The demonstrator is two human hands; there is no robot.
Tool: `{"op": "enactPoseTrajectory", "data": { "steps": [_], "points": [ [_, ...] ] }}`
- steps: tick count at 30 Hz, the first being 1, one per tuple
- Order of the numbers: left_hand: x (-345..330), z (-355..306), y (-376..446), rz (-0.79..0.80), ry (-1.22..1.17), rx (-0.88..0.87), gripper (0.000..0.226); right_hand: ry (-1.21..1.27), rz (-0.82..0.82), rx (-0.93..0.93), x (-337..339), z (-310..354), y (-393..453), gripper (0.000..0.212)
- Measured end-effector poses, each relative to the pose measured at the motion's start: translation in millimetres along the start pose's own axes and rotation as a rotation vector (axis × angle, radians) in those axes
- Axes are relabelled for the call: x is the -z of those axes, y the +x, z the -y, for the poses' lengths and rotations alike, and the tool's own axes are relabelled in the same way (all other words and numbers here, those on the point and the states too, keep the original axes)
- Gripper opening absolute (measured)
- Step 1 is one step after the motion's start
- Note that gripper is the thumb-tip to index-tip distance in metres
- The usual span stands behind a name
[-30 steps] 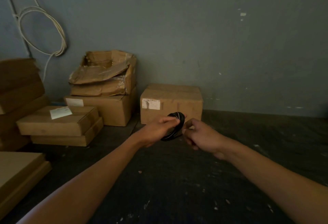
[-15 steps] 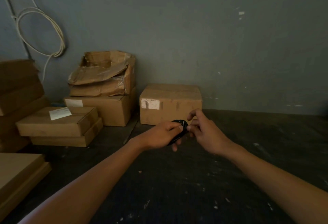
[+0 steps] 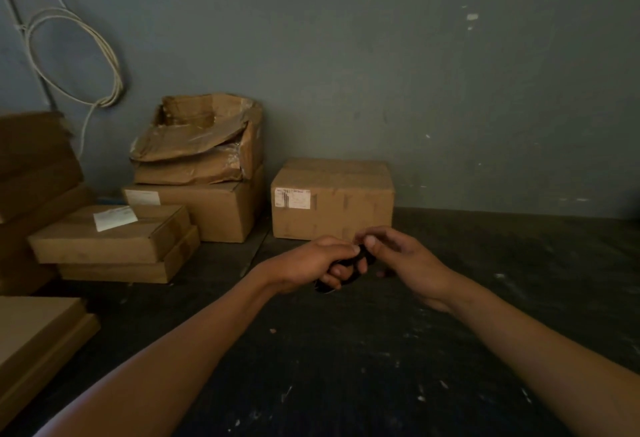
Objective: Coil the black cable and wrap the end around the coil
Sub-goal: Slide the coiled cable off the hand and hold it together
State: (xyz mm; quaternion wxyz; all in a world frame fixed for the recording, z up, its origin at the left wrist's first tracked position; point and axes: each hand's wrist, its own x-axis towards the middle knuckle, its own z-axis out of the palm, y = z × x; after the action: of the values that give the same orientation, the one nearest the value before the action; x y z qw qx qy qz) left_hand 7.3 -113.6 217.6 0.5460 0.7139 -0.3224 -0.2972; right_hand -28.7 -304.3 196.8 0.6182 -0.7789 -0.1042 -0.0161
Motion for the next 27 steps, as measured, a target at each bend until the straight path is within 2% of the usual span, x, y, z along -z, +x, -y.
{"op": "enactPoseTrajectory", "data": {
  "steps": [4,10,13,16,22,27],
  "points": [
    [3.9,3.2,1.4,0.02,-0.085,0.006,0.028,0.141,0.035,-0.06,-5.1,-5.7,-3.9,0.053],
    [0.1,5.9,-0.1,0.033,0.001,0.022,0.029,0.168,0.019,-0.086,-8.6,-12.9,-10.8,0.036],
    [-5.6,8.8,1.9,-0.086,0.28,-0.013,0.028,0.136,-0.05,-0.092,-10.5,-16.6,-10.8,0.032],
    [-13.1,19.9,7.5,-0.277,0.447,-0.056,0.022,0.101,-0.119,-0.117,-13.5,-21.9,-9.3,0.041],
    [-37.0,48.6,17.9,-0.444,0.529,-0.18,0.014,0.088,-0.203,-0.212,-16.5,-33.8,-12.0,0.037],
    [-62.9,81.2,27.1,-0.465,0.419,-0.133,0.02,0.041,-0.23,-0.357,-14.0,-57.6,-31.0,0.042]
  ]
}}
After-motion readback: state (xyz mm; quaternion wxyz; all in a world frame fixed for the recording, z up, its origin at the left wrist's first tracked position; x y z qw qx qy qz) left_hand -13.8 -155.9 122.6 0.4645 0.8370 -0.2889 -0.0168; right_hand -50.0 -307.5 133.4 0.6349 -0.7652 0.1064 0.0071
